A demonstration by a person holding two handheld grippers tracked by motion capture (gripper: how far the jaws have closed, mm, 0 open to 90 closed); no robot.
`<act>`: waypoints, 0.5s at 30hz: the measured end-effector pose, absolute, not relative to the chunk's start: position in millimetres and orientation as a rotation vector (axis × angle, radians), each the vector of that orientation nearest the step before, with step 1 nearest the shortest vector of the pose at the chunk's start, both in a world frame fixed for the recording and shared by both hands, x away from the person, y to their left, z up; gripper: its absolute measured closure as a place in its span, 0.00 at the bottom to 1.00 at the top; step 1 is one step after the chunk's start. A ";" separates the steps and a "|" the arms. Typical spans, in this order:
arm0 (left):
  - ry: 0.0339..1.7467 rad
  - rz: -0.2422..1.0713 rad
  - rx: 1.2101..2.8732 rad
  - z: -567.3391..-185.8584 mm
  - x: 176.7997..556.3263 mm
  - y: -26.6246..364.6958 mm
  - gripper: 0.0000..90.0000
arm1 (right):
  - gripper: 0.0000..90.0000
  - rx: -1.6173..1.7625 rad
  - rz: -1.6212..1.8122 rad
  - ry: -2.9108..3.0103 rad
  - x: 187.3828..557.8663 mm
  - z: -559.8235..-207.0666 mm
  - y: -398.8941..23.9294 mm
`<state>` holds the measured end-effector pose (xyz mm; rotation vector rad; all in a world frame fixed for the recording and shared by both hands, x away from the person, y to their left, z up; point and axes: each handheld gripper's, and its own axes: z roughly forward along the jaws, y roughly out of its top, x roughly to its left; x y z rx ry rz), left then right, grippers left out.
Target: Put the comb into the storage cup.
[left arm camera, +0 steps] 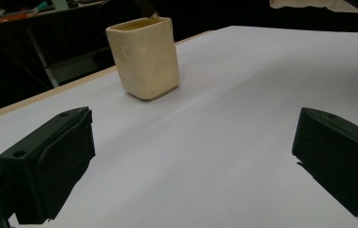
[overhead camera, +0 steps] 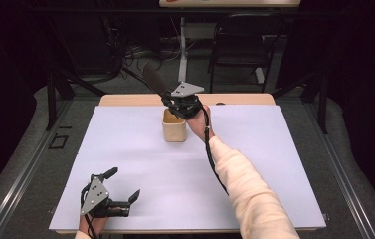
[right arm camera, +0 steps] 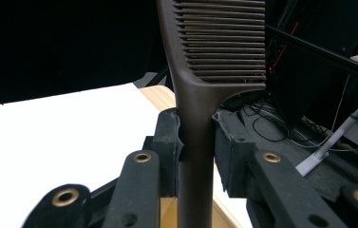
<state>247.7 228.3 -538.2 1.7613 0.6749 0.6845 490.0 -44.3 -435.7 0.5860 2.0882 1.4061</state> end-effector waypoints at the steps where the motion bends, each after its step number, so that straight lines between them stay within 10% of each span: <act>1: 0.675 0.684 1.760 -538.2 247.7 228.3 0.00 | 0.81 0.587 1.407 2.089 490.1 -436.1 -44.1; 15: 0.675 0.683 1.758 -538.0 247.5 228.4 0.00 | 0.81 0.593 1.398 2.110 492.0 -442.6 -41.4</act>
